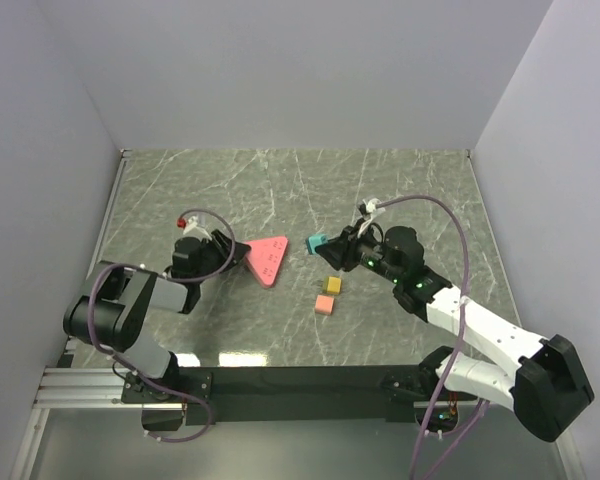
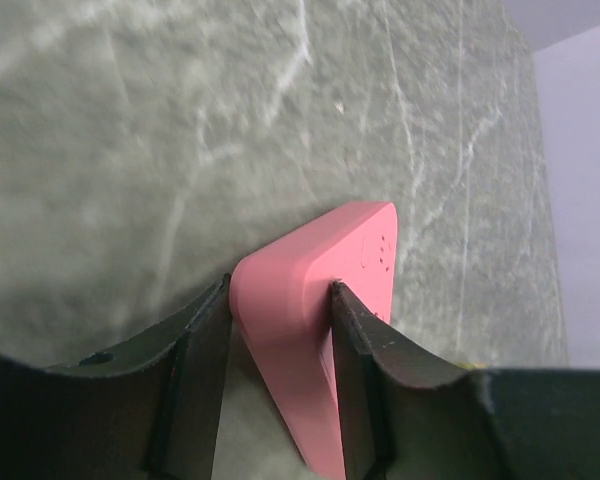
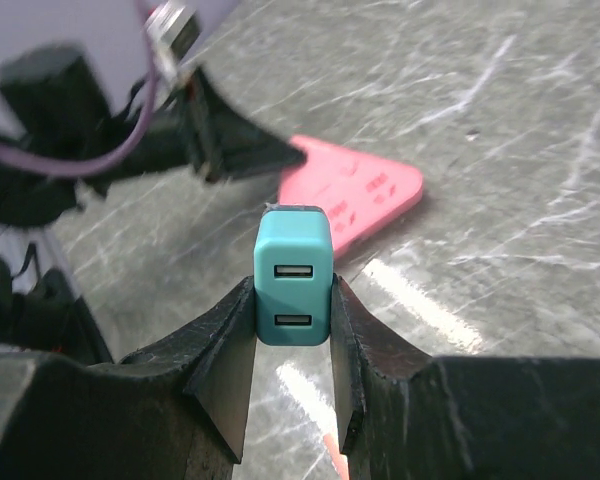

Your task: Insert the plug

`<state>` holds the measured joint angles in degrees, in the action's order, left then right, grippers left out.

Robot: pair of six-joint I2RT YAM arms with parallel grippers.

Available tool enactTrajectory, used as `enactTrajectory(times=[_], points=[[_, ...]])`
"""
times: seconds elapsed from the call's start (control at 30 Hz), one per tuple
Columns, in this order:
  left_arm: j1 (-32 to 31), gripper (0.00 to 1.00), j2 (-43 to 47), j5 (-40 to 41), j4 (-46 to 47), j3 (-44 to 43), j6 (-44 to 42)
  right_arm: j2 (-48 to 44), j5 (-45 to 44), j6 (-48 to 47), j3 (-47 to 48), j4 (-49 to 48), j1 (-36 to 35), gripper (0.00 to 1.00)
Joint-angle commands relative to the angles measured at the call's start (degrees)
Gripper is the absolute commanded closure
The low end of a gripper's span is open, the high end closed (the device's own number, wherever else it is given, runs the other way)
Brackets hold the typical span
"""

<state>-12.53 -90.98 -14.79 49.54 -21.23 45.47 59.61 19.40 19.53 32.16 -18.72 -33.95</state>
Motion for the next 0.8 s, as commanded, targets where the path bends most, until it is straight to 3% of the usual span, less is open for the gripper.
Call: enactTrajectory(times=[0.0, 0.3, 0.53, 0.77], points=[[-5.1, 1.00, 2.7, 5.8, 5.6, 4.2, 3.0, 1.6, -7.7, 2.8, 4.3, 0.3, -1.1, 1.00], [-17.9, 1.00, 9.1, 24.7, 11.4, 12.3, 8.1, 9.5, -15.4, 8.2, 10.4, 8.2, -2.2, 1.00], [-23.1, 1.00, 10.0, 37.5, 16.5, 16.9, 11.6, 14.3, -18.3, 11.1, 12.7, 12.2, -5.1, 1.00], [-25.9, 1.00, 5.7, 39.9, 21.1, 16.8, 12.9, 19.8, -19.0, 13.9, 15.9, 14.7, -8.1, 1.00]])
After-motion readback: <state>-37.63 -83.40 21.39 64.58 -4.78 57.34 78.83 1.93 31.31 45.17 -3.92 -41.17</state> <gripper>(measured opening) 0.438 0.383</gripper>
